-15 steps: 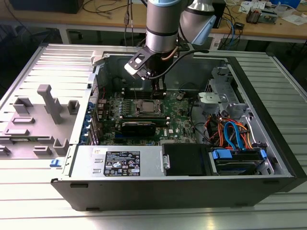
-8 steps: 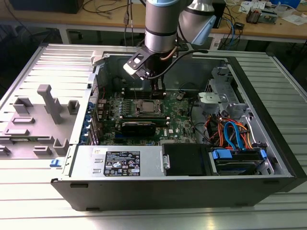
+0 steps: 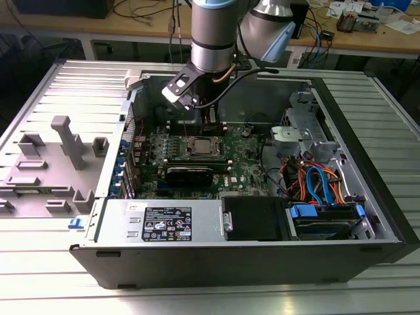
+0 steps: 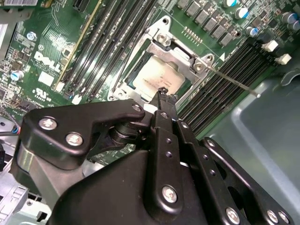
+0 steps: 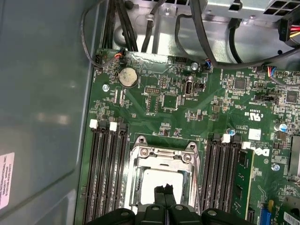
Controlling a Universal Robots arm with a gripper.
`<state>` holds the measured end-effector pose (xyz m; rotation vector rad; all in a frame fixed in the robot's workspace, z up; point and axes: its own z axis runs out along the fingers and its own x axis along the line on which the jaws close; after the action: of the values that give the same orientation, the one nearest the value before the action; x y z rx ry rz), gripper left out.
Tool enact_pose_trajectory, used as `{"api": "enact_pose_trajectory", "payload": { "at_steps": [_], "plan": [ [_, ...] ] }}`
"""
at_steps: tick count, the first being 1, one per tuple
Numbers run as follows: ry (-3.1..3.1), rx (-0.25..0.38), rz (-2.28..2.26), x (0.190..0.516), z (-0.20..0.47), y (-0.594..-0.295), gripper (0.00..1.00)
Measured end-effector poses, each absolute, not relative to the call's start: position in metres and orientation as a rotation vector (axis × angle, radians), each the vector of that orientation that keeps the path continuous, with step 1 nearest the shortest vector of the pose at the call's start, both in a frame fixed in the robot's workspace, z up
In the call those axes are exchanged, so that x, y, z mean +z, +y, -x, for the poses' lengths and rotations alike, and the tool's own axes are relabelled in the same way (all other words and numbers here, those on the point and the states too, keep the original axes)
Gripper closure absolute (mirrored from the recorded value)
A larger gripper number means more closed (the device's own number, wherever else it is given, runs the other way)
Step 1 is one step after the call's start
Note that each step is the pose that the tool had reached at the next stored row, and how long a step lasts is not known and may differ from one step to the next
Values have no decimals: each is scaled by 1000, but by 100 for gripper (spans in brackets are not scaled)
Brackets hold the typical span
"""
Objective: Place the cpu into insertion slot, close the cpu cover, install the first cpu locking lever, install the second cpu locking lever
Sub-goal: 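Close the cpu cover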
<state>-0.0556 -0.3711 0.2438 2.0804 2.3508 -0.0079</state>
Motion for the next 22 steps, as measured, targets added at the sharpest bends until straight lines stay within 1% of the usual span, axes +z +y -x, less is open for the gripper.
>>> {"api": "enact_pose_trajectory", "payload": {
  "at_steps": [13,22],
  "plan": [
    [2345,-8,-2088,238,72,-372,89],
    [2335,-8,-2098,222,83,-372,89]
  ]
}}
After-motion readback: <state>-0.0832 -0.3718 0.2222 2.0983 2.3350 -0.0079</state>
